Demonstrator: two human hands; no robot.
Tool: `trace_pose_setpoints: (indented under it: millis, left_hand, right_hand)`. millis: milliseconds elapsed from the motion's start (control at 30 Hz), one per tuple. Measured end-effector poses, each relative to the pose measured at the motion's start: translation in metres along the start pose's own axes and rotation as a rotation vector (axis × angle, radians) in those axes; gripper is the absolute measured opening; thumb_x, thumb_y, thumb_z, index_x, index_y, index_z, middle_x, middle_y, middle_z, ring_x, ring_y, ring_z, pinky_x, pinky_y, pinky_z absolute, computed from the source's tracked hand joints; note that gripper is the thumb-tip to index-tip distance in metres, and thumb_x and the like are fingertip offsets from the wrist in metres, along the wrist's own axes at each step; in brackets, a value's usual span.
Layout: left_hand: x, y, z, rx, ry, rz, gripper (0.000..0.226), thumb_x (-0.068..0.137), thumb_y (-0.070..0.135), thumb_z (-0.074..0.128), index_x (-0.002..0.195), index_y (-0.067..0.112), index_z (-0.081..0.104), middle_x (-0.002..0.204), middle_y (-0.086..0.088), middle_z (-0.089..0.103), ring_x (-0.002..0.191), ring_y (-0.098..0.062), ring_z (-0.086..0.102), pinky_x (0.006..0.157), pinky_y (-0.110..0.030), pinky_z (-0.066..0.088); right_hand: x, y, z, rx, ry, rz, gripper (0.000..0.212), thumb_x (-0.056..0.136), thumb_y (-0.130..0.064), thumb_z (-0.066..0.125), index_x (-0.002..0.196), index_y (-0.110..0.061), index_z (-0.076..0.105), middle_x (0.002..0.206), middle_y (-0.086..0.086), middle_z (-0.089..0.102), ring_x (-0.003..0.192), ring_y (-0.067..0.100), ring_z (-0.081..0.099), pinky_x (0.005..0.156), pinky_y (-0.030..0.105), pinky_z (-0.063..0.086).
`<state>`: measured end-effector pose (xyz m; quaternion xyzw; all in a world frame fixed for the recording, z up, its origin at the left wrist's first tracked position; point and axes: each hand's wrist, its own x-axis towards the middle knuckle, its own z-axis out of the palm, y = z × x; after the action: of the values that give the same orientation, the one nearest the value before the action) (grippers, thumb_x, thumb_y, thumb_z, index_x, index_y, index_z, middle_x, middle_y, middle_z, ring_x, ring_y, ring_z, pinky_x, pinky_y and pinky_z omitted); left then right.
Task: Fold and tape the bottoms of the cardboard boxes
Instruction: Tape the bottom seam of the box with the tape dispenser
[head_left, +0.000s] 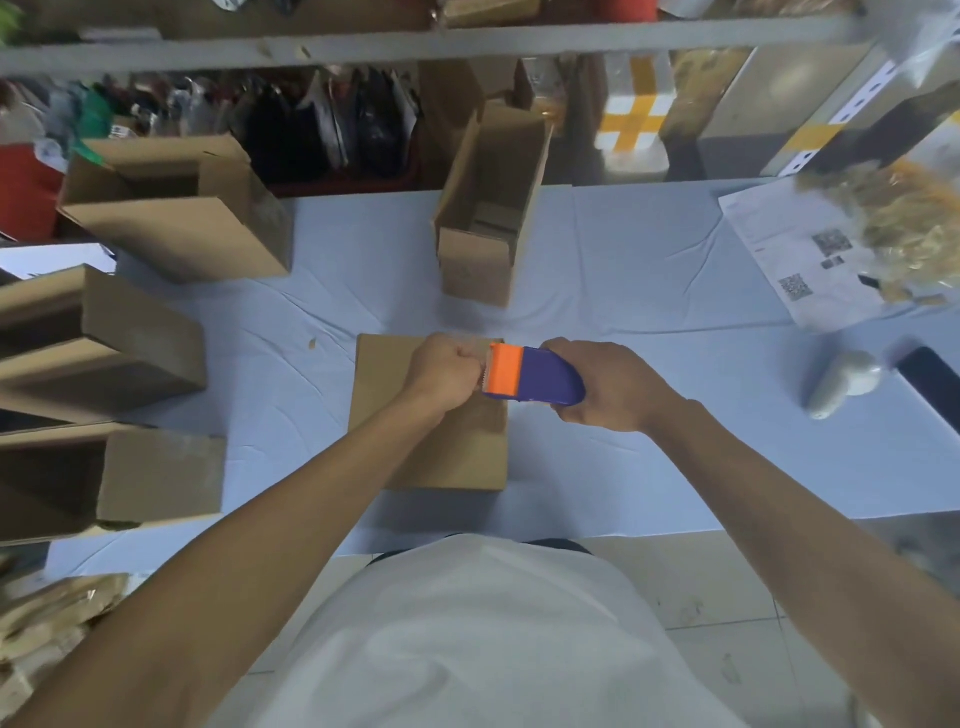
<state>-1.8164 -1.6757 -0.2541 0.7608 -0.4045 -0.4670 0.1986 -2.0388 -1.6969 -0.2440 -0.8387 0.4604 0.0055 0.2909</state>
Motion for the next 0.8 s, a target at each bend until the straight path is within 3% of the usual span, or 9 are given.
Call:
trace_pose_setpoints:
  millis: [100,300,367,500,633,800]
  left_hand:
    - [0.000,-0.012,-0.002,-0.040,0.025,-0.034,0.020,0.080,0.013,0.064,0.061,0.007,0.066,0.060,-0.007,0.064,0.059,-0.021,0.059,0.070,-0.041,0.057]
    - [0.004,-0.020,-0.001,-0.047,0.093,-0.048,0.022,0.080,0.018,0.069,0.062,0.005,0.068,0.060,-0.002,0.064,0.061,-0.019,0.059,0.068,-0.037,0.055]
    - [0.003,-0.017,0.002,0.024,0.094,-0.040,0.018,0.080,0.016,0.069,0.064,0.007,0.071,0.065,-0.002,0.068,0.066,-0.021,0.062,0.066,-0.030,0.051]
    - [0.003,-0.014,0.006,0.293,0.103,0.006,0.013,0.080,0.017,0.063,0.075,0.011,0.073,0.078,-0.003,0.071,0.078,-0.024,0.066,0.069,-0.032,0.053]
    - [-0.001,-0.015,0.006,0.541,0.073,0.070,0.012,0.083,0.018,0.058,0.078,0.008,0.062,0.086,-0.006,0.064,0.079,-0.028,0.058,0.066,-0.032,0.047]
    - [0.006,-0.020,-0.005,0.600,0.047,0.093,0.014,0.082,0.017,0.052,0.074,0.008,0.060,0.088,-0.017,0.067,0.080,-0.033,0.063,0.059,-0.031,0.042]
  right_hand:
    - [-0.009,0.013,0.001,0.015,-0.031,0.015,0.050,0.071,-0.030,0.079,0.114,-0.029,0.054,0.089,-0.016,0.060,0.074,0.010,0.056,0.061,0.012,0.035]
    - [-0.029,0.042,-0.003,0.046,-0.050,0.136,0.050,0.073,-0.037,0.080,0.117,-0.034,0.054,0.093,-0.016,0.065,0.081,0.012,0.061,0.069,0.024,0.048]
    - [-0.026,0.046,-0.003,0.019,-0.064,0.145,0.050,0.072,-0.033,0.079,0.116,-0.032,0.055,0.093,-0.015,0.064,0.080,0.013,0.060,0.067,0.024,0.044]
    - [-0.018,0.050,-0.001,-0.035,-0.102,0.159,0.051,0.069,-0.028,0.077,0.114,-0.033,0.055,0.093,-0.014,0.064,0.081,0.016,0.059,0.066,0.027,0.045]
    - [-0.012,0.054,0.006,-0.089,-0.149,0.155,0.050,0.067,-0.027,0.074,0.112,-0.034,0.054,0.092,-0.014,0.064,0.080,0.016,0.058,0.061,0.025,0.043]
    - [-0.017,0.063,0.008,-0.187,-0.196,0.145,0.042,0.068,-0.024,0.071,0.105,-0.030,0.053,0.086,-0.010,0.062,0.075,0.017,0.056,0.056,0.022,0.034]
